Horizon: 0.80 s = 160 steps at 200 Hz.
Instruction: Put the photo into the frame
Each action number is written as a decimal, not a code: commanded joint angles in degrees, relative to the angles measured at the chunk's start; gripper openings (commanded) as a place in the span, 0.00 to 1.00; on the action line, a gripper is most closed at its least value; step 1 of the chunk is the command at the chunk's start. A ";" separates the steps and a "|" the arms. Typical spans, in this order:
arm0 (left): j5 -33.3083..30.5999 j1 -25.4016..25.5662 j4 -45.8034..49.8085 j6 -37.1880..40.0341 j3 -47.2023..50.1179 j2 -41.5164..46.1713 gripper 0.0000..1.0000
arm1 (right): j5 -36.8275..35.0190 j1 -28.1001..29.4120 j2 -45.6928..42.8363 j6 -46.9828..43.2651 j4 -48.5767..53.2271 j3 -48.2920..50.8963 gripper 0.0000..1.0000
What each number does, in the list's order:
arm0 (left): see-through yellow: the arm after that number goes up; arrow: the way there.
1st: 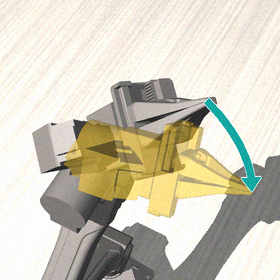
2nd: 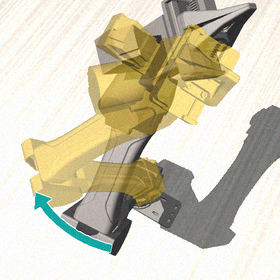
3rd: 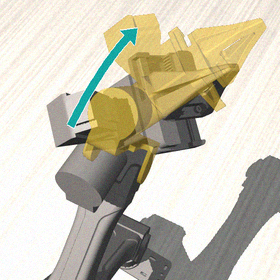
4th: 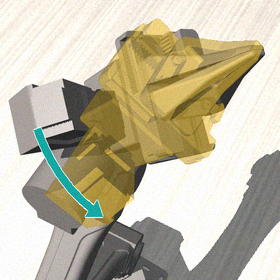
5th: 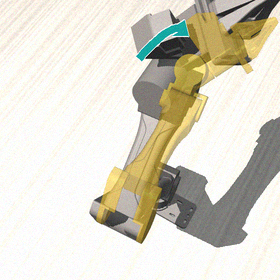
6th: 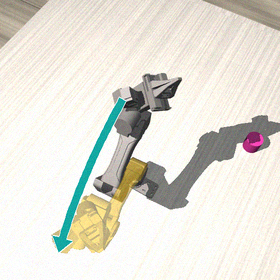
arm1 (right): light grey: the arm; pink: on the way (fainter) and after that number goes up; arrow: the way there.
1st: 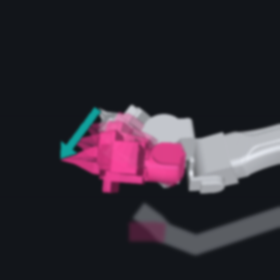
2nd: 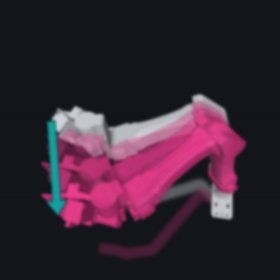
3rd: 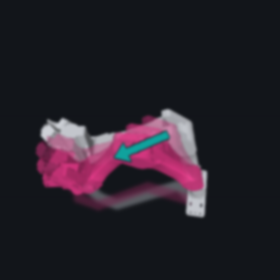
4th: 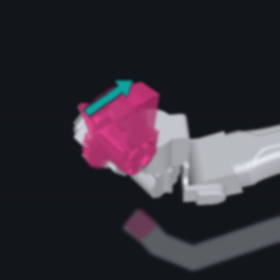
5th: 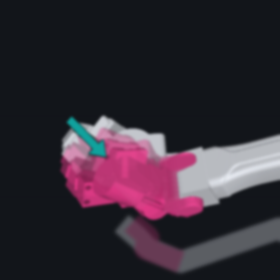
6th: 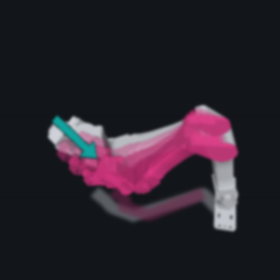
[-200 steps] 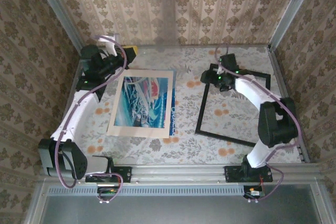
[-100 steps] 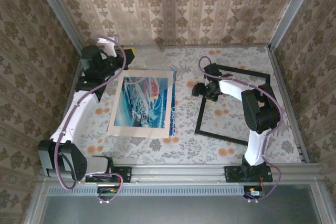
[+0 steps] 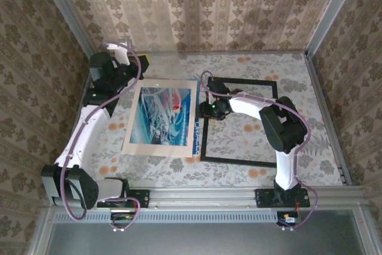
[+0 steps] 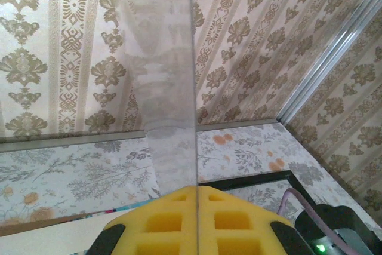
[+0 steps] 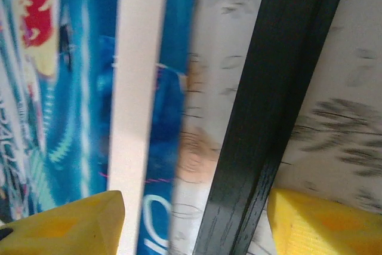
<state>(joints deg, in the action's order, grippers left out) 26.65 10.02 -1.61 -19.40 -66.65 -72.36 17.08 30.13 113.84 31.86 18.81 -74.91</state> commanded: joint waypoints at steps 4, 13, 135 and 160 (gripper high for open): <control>-3.16 -0.53 1.81 2.38 -2.24 1.87 0.00 | 4.08 2.06 2.78 2.26 -3.09 -3.74 0.64; -4.07 -0.55 2.33 2.75 -2.41 1.96 0.00 | 4.98 2.59 3.28 2.98 -4.00 -4.45 0.64; 6.49 8.42 2.23 3.47 -5.72 3.01 0.00 | 12.96 -13.20 -21.36 -18.56 -8.28 0.51 0.95; 11.81 12.83 3.99 8.23 -7.03 4.08 0.00 | 21.58 -17.48 -25.29 -18.59 -12.97 0.92 1.00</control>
<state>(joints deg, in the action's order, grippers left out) 30.76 19.51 1.41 -16.49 -70.70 -71.35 28.34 14.74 91.83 16.40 10.81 -74.87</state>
